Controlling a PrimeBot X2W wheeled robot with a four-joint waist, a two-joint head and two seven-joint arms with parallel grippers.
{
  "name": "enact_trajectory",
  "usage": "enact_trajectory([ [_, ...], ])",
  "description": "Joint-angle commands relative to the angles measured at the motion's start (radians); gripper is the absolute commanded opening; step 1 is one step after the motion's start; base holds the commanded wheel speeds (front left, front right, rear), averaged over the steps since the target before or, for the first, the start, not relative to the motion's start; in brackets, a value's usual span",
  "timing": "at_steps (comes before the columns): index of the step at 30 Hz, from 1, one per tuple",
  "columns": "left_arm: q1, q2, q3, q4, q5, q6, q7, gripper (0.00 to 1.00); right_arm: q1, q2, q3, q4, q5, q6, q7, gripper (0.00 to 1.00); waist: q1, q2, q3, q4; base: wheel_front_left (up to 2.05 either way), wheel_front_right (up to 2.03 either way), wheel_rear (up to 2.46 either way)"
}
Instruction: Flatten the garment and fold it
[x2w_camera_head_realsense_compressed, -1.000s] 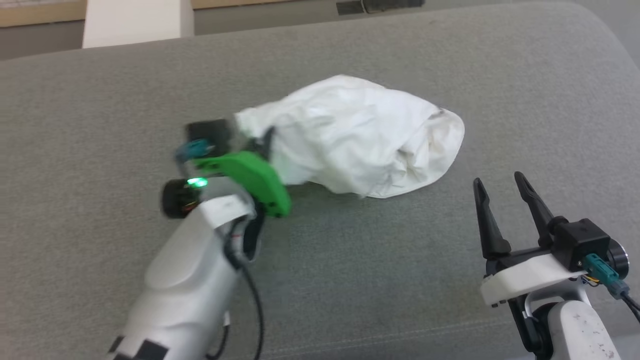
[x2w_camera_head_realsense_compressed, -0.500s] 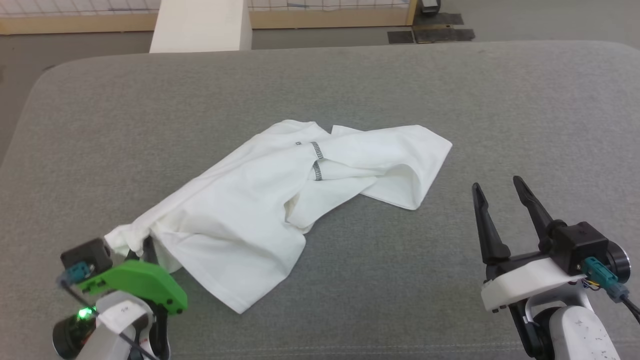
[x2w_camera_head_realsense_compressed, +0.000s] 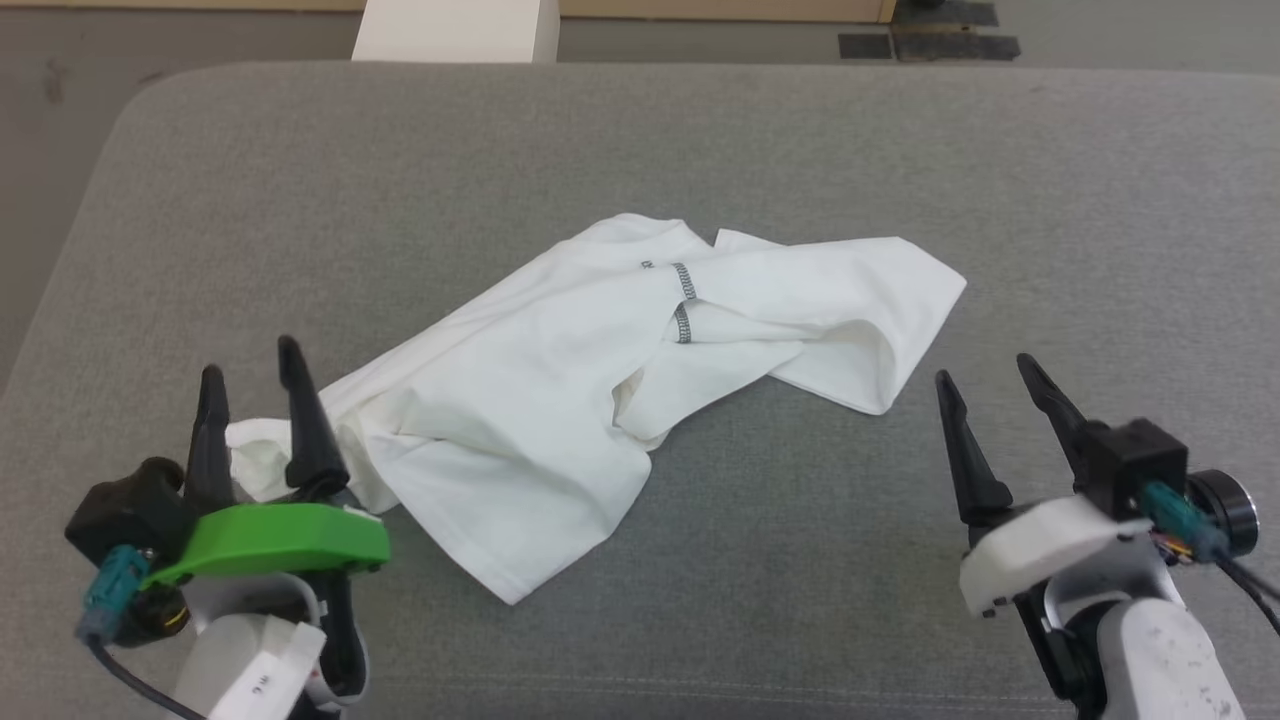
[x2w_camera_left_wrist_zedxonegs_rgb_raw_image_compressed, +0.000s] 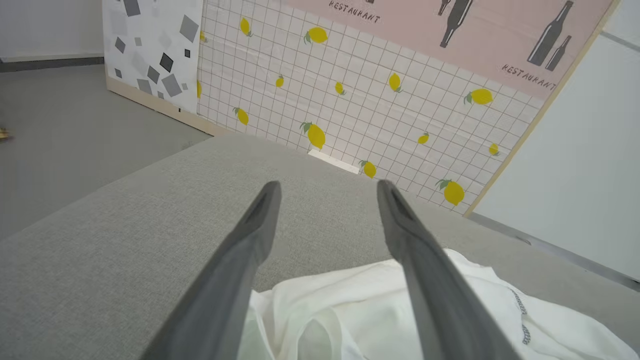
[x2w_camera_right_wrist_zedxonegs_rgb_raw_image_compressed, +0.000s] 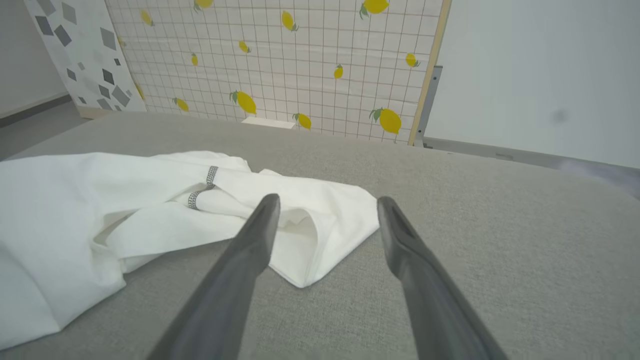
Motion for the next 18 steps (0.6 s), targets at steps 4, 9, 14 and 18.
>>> enact_trajectory([
  [4,0.000,-0.081,0.041,-0.031,0.114,-0.070,-0.004,1.00,-0.087,0.000,-0.003,0.057,-0.031,-0.002,0.160,1.00,0.0000,0.0000,0.052,0.035,0.00,0.00,0.00],
  [9,-0.035,-0.127,0.062,-0.029,0.178,-0.129,-0.004,1.00,-0.206,0.000,0.011,0.138,-0.081,-0.002,0.311,1.00,0.0000,0.0000,0.106,0.069,0.00,0.00,0.00],
  [14,-0.069,-0.144,0.075,-0.010,0.183,-0.165,-0.004,1.00,-0.318,0.000,0.006,0.236,-0.136,-0.002,0.408,1.00,0.0000,0.0000,0.155,0.103,0.00,0.00,0.00],
  [18,-0.083,-0.146,0.067,0.001,0.158,-0.166,-0.004,1.00,-0.377,-0.001,-0.004,0.308,-0.175,-0.002,0.453,0.96,0.0000,0.0000,0.174,0.123,0.00,0.00,0.00],
])
